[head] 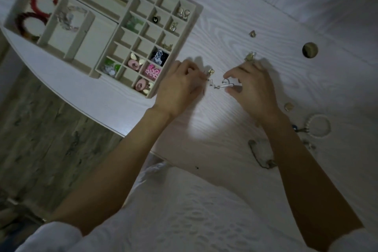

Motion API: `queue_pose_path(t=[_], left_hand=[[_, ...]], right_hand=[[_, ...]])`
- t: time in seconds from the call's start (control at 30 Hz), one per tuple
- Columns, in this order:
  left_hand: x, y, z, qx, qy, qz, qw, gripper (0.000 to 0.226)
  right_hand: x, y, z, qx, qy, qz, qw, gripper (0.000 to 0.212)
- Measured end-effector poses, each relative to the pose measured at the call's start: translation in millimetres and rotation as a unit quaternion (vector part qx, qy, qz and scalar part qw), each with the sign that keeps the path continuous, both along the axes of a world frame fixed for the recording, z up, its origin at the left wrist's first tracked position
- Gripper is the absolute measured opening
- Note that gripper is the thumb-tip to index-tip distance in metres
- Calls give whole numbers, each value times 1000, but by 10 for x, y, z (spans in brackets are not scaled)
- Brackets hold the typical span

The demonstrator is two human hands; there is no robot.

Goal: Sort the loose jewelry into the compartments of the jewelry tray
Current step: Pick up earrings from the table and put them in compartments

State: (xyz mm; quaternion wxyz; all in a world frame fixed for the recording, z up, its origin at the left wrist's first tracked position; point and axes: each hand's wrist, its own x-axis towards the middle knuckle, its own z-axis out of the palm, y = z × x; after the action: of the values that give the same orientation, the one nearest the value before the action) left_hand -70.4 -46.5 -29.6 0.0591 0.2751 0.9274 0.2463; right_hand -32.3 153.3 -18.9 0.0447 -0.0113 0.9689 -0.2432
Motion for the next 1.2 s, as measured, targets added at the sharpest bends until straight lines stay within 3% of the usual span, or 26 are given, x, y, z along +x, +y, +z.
queue_pose_path(t=[0.2, 0.33, 0.4, 0.47, 0.53, 0.6, 0.77, 0.93, 1.2], left_hand=[[-87, 156, 37, -26, 7, -16, 999, 16], [-99, 175, 94, 35, -19, -58, 998, 29], [-105, 166, 151, 99, -44, -29, 994, 24], [-127, 91, 233, 216, -134, 63, 965, 15], [-176, -47, 313, 314, -233, 125, 912, 11], [-270, -246, 362, 357, -261, 150, 884, 11], [-617, -639, 388, 270, -178, 156, 933, 36], [-921, -846, 332, 200, -116, 166, 959, 11], [-1212, -967, 221, 70, -85, 182, 977, 19]], right_hand=[[83, -60, 46, -1, 37, 5, 999, 23], [45, -82, 233, -23, 92, 31, 995, 15], [-30, -128, 362, -47, 109, 20, 993, 17], [-131, -196, 463, -82, 111, -7, 990, 18], [-249, -279, 529, -111, 105, -30, 988, 16], [-406, -419, 530, -141, 90, -45, 985, 11], [-824, -882, 422, -202, 59, -17, 978, 8], [-1147, -1182, 296, -206, 35, -35, 977, 8], [-1305, -1361, 33, -115, 63, -34, 991, 10]])
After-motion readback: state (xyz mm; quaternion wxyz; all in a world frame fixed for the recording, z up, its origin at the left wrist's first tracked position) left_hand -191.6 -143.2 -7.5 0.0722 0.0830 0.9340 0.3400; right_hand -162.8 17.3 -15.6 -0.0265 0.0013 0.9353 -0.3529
